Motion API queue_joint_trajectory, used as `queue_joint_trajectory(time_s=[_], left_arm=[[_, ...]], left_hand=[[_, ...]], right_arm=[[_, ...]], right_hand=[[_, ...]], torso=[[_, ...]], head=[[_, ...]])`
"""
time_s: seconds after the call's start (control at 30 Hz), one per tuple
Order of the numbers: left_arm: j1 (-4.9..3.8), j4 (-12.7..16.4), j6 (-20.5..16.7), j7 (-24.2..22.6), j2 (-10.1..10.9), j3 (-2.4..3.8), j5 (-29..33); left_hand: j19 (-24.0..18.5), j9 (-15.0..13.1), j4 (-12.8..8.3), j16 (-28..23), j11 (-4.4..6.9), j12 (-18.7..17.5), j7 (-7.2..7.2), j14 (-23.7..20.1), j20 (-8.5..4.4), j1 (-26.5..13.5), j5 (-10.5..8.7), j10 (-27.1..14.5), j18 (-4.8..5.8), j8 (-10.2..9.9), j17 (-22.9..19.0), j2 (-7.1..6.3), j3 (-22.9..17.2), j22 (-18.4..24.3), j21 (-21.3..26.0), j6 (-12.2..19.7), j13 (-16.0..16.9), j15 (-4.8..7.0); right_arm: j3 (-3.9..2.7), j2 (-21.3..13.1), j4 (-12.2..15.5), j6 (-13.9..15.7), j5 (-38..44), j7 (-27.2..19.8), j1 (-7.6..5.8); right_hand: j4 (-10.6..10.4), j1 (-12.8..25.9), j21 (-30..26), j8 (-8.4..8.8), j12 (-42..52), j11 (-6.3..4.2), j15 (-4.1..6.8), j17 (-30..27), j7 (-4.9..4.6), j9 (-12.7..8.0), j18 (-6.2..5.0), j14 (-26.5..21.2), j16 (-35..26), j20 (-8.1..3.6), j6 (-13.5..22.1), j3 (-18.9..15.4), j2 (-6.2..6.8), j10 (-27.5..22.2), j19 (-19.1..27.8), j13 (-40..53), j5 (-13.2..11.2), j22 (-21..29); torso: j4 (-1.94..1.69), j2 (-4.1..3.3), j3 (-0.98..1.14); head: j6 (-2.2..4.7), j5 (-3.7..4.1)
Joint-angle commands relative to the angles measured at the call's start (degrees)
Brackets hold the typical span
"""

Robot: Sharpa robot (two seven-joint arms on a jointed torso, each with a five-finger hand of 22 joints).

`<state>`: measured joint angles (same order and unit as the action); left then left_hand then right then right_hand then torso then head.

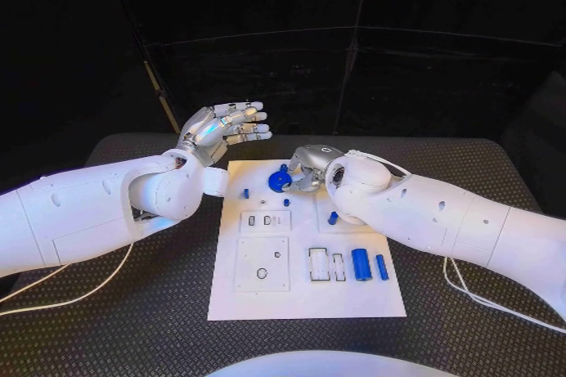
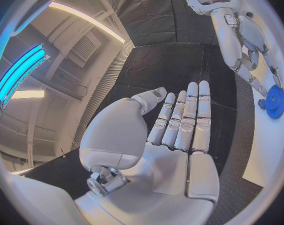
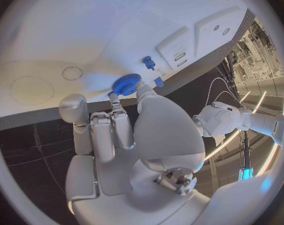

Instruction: Assemble the parts on the task board

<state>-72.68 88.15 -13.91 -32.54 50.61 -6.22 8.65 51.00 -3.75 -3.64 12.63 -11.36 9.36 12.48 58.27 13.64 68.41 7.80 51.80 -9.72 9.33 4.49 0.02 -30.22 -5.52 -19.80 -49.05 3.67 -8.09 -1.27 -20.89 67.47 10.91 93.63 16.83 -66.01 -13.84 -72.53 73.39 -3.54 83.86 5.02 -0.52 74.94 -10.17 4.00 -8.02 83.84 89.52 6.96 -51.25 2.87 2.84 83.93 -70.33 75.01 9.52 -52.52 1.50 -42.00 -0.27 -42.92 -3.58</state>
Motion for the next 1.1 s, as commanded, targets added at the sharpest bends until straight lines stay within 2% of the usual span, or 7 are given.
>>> queue_joint_trajectory(time_s=[0.03,0.23,0.37,0.67,0.73,0.83,1.1], left_arm=[[-0.11,0.1,0.7,-0.2,0.0,0.06,-0.3],[-0.10,0.1,0.7,-0.2,0.2,0.05,-0.3],[-0.10,0.1,0.7,-0.1,0.5,0.05,-0.3],[-0.08,0.0,0.9,-0.1,0.7,0.04,-0.3],[-0.07,-0.2,1.0,-0.1,0.6,0.03,-0.3],[-0.06,-0.3,1.0,-0.1,0.6,0.01,-0.3],[-0.04,-0.6,1.2,-0.1,0.2,-0.01,-0.3]], left_hand=[[0.3,0.0,0.2,-0.2,0.01,-0.1,2.12,0.3,0.16,-0.6,-0.24,0.3,-0.63,-0.3,-0.1,-0.07,-0.2,0.1,0.2,-0.3,-0.1,-0.01],[0.3,0.0,0.2,-0.2,0.01,-0.1,2.12,0.3,0.16,-0.6,-0.24,0.3,-0.63,-0.3,-0.1,-0.07,-0.2,0.1,0.2,-0.3,-0.1,-0.01],[0.3,0.0,0.2,-0.2,0.01,-0.1,2.12,0.3,0.16,-0.6,-0.24,0.3,-0.63,-0.3,-0.1,-0.07,-0.2,0.1,0.2,-0.3,-0.1,-0.01],[0.3,0.0,0.2,-0.2,0.01,-0.1,2.12,0.3,0.16,-0.6,-0.24,0.3,-0.63,-0.3,-0.1,-0.07,-0.2,0.1,0.2,-0.3,-0.1,-0.01],[0.3,0.0,0.2,-0.2,0.01,-0.2,2.11,0.3,0.16,-0.6,-0.23,0.3,-0.63,-0.3,-0.1,-0.07,-0.2,0.1,0.2,-0.3,-0.1,-0.01],[0.3,0.0,0.2,-0.3,0.00,-0.2,2.11,0.4,0.17,-0.6,-0.23,0.3,-0.64,-0.3,-0.1,-0.07,-0.2,0.1,0.3,-0.3,-0.1,-0.01],[0.3,0.0,0.2,-0.3,0.00,-0.2,2.11,0.4,0.17,-0.6,-0.23,0.3,-0.64,-0.3,-0.1,-0.07,-0.2,0.1,0.3,-0.3,-0.1,-0.01]], right_arm=[[-0.03,-0.6,0.8,3.6,0.4,0.2,-0.12],[-0.04,-3.9,3.3,14.2,-2.7,-3.5,0.09],[-0.07,-8.2,6.1,17.6,-8.4,-8.7,0.18],[-0.21,-17.3,8.4,10.0,-22.8,-18.8,0.18],[-0.73,-19.3,7.6,7.9,-26.1,-20.8,0.17],[-1.16,-21.1,6.2,6.2,-27.3,-22.8,0.15],[-1.46,-22.8,2.7,3.6,-25.9,-25.0,0.16]], right_hand=[[0.2,-0.8,0.3,-0.35,0.3,0.08,-0.34,14.2,0.10,0.0,1.09,6.0,0.2,0.01,-0.6,-0.1,-0.17,1.8,-0.5,8.5,0.5,-0.2],[0.6,-1.7,0.4,-0.34,0.3,-0.03,-0.25,14.1,0.21,0.0,1.10,6.0,0.2,-0.08,-1.0,-0.4,-0.27,1.9,-0.6,8.5,2.1,-0.3],[0.9,-2.1,0.4,-0.33,0.3,-0.06,-0.22,14.0,0.23,0.0,1.09,5.9,0.2,-0.10,-1.1,-0.5,-0.16,1.8,-0.5,8.5,2.4,-0.2],[4.2,-6.6,-0.6,-0.16,-0.8,-0.15,-0.12,12.6,0.28,-0.1,0.73,5.6,-0.3,-0.21,-1.3,-0.8,1.07,1.0,0.9,7.4,1.9,1.9],[5.5,-8.1,-0.6,-0.08,-0.7,-0.10,-0.15,12.9,0.22,-0.2,0.73,5.7,-0.2,-0.20,-0.8,-1.0,1.45,1.0,0.9,7.5,2.0,1.9],[6.2,-8.8,-0.6,-0.03,-0.7,-0.12,-0.15,13.3,0.25,-0.2,0.75,5.8,-0.1,-0.19,-0.3,-1.1,1.54,1.0,0.8,7.6,2.0,1.9],[6.9,-9.4,-0.6,0.00,-0.7,-0.21,-0.10,13.2,0.38,-0.2,0.73,5.7,-0.1,-0.21,0.4,-1.5,1.75,0.9,0.9,7.6,1.5,1.9]], torso=[[0.07,0.00,0.00],[0.04,0.05,0.03],[0.12,0.11,0.00],[0.36,0.24,0.17],[0.46,0.35,0.32],[0.43,0.37,0.19],[0.39,0.23,0.33]], head=[[0.04,-0.03],[0.06,-0.06],[0.24,-0.06],[0.62,-0.53],[0.67,-0.10],[0.81,0.22],[1.15,1.18]])
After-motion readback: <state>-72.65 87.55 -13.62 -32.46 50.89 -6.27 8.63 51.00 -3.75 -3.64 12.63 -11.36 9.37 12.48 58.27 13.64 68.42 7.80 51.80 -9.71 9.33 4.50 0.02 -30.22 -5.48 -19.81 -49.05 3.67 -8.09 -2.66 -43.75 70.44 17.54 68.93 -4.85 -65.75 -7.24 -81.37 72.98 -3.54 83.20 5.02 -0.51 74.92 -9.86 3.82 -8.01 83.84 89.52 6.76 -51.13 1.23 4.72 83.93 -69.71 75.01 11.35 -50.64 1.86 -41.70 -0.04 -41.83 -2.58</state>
